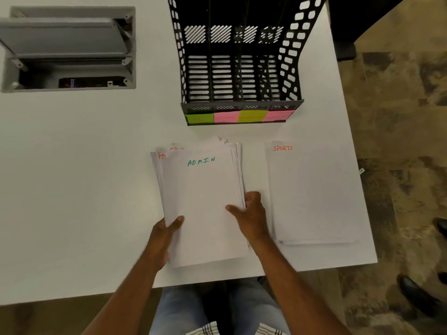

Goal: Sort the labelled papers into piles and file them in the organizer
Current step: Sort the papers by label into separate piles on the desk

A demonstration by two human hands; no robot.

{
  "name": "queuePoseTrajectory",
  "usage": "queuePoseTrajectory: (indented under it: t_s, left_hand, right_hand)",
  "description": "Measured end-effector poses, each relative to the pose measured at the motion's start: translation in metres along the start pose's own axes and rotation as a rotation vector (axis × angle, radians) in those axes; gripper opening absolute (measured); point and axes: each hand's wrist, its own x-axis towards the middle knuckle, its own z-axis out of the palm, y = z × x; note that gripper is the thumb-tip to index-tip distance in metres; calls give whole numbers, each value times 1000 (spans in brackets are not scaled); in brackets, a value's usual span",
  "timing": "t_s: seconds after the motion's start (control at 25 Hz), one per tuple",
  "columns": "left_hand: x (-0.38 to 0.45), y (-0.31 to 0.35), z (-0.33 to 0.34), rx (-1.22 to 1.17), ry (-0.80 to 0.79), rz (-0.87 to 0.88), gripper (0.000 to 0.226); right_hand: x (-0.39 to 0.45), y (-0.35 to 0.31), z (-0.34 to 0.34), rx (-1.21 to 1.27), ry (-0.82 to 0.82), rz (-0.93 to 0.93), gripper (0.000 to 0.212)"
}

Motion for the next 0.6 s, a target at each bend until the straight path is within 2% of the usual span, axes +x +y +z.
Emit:
queuePoseTrajectory:
  t_s: [0.12,0.28,0.44,0.6]
  left_hand:
    - [-8,5,-30,-29,-17,-12,34]
    - [-7,17,-71,-64,-70,-12,24]
    - [2,28,-110,-68,-92,-7,27]
    - [14,34,-135,-25,-80,26,32]
  right_hand:
    - [-9,-5,25,9,106,-15,26]
    - [-21,-10,61,1,162,-102,23]
    - [-30,-13,89,-100,203,-172,15]
    - [-29,-15,72,-241,440,-212,20]
